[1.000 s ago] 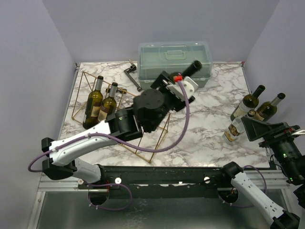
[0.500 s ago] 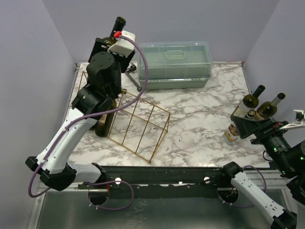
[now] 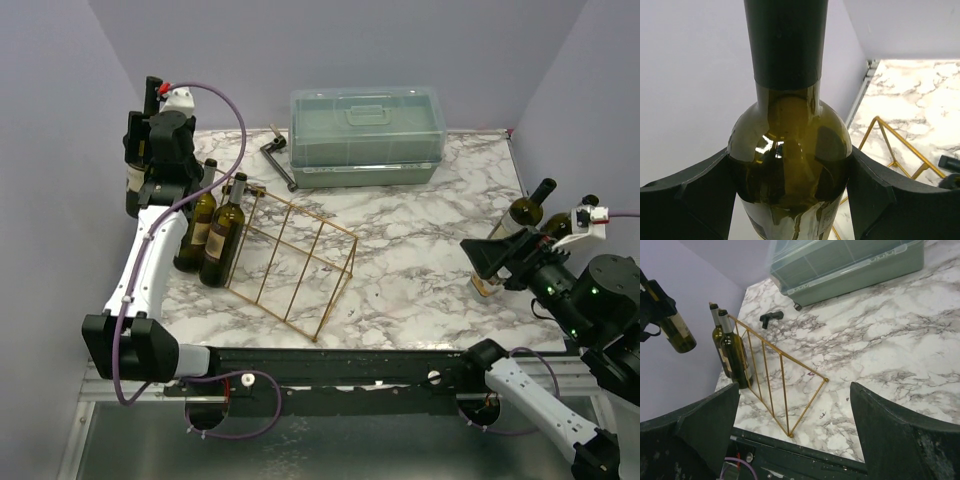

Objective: Put the wine bottle on the wine rack

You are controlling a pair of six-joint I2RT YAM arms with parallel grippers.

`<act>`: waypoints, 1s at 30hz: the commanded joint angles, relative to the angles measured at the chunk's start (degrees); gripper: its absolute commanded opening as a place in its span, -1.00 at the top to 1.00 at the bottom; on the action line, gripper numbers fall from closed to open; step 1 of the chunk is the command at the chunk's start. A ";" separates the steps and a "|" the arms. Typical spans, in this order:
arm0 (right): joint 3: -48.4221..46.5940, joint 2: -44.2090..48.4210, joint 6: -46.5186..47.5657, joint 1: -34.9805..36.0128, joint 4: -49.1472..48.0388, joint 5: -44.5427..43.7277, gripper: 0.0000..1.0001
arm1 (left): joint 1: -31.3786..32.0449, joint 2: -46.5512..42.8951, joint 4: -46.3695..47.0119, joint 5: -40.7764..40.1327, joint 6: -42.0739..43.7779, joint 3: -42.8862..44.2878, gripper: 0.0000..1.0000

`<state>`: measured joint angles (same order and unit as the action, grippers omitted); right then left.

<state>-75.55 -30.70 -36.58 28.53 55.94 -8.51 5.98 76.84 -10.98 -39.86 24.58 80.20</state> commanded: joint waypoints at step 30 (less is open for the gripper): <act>7.88 -10.35 -1.76 0.30 -4.60 8.16 -0.89 | -13.27 3.22 22.41 19.14 -6.82 -23.28 1.00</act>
<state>-67.90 -41.32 -38.37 28.53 52.42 -1.98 -6.92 82.04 6.37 -21.37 16.93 56.82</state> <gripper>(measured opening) 0.943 0.748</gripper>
